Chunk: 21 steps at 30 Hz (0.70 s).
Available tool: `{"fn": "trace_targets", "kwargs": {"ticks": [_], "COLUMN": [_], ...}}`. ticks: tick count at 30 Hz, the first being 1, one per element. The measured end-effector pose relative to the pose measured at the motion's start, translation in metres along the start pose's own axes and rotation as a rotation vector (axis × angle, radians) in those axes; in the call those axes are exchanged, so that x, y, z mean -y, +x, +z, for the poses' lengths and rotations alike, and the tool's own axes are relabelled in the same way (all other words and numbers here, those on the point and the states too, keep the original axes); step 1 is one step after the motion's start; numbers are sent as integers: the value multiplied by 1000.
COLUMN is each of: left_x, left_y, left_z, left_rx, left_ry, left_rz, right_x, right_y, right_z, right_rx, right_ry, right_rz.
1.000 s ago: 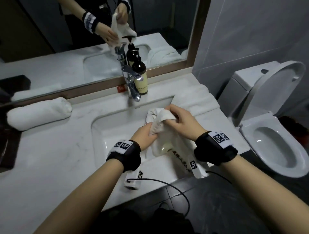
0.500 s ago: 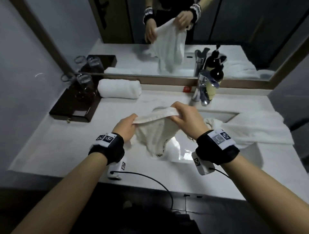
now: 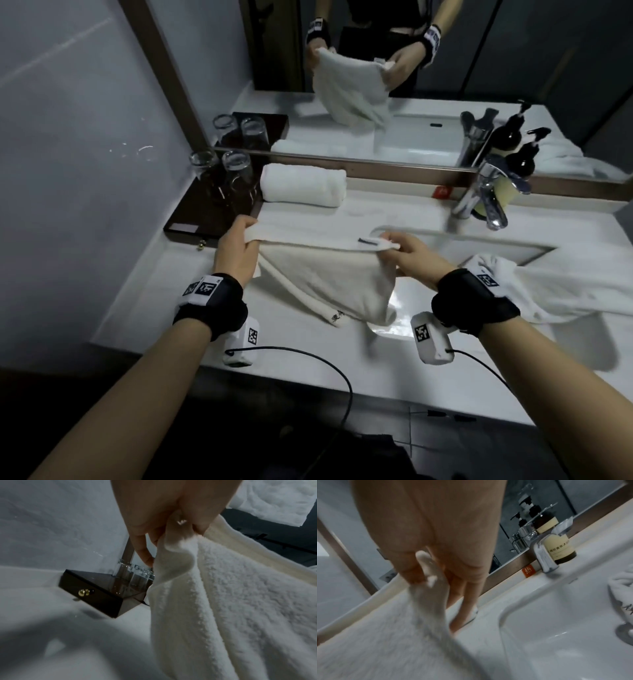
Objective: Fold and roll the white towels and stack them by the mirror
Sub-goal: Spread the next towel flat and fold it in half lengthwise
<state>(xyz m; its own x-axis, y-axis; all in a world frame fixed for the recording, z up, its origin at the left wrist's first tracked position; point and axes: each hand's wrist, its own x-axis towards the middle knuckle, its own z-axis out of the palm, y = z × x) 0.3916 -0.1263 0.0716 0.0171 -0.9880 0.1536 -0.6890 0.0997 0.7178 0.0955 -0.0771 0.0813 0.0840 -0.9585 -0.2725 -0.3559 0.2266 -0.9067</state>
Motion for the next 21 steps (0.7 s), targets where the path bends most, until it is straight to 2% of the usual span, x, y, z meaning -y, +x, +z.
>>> {"fn": "trace_targets", "kwargs": {"ticks": [1, 4, 9, 12, 14, 16, 18, 21], "left_x": [4, 17, 47, 65, 74, 80, 80, 64], "left_y": [5, 18, 27, 29, 30, 33, 36, 43], "left_z": [-7, -27, -53, -64, -72, -80, -88, -98], "left_rx": [-5, 23, 210, 435, 491, 434, 316, 134], "left_ry": [-9, -22, -19, 208, 366, 303, 92, -212], "left_rz": [27, 91, 104, 92, 60, 17, 2, 112], "right_x": [4, 22, 39, 45, 47, 49, 50, 56], "right_y": [3, 14, 35, 38, 36, 32, 27, 20], "right_z": [6, 29, 62, 74, 80, 82, 81, 74], "right_rx": [-67, -231, -529, -576, -527, -461, -415, -380], "right_ry": [62, 55, 4, -30, -53, -60, -43, 158], "right_rz": [-31, -152, -280, -315, -284, -239, -190, -158]}}
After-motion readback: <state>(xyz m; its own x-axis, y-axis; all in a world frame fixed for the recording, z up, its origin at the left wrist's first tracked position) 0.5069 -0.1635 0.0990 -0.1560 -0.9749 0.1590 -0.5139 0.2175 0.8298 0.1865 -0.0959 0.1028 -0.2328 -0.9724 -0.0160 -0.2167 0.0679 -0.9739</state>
